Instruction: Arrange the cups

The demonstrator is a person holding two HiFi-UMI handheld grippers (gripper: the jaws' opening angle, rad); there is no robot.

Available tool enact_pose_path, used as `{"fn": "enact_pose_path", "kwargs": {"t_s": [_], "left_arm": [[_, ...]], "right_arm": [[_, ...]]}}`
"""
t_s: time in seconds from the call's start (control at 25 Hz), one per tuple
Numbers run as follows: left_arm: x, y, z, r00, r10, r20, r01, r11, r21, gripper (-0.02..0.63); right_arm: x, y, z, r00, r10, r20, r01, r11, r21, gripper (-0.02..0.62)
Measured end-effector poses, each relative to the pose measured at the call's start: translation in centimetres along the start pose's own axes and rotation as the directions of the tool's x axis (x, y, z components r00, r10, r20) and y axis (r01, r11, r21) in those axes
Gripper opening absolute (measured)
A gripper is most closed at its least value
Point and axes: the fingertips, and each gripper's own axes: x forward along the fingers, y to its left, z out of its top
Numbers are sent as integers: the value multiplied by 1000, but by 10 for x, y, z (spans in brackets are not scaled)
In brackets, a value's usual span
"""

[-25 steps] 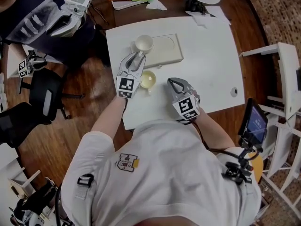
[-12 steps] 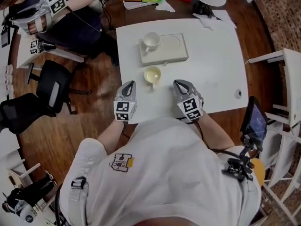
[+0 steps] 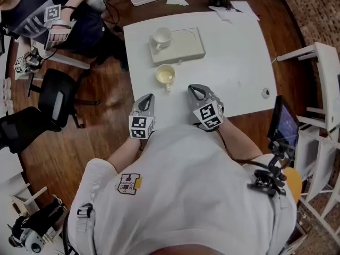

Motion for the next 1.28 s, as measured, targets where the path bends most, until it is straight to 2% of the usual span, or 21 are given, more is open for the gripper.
{"fn": "enact_pose_path", "kwargs": {"t_s": [0.28, 0.72, 1.16, 1.28], "left_arm": [[2, 0, 0, 1000, 8, -13, -8, 1000, -2, 2], [-5, 6, 7, 999, 15, 42, -13, 999, -38, 2], [-7, 5, 5, 999, 12, 41, -11, 1000, -17, 2], [-10, 9, 4, 999, 8, 42, -8, 1000, -6, 2]], "right_arm": [[0, 2, 1, 1000, -1, 3, 1, 1000, 2, 0], [0, 6, 4, 1000, -6, 5, 6, 1000, 6, 0], [3, 16, 7, 1000, -1, 17, 1, 1000, 0, 0], [6, 22, 13, 999, -25, 30, 25, 1000, 9, 2]]}}
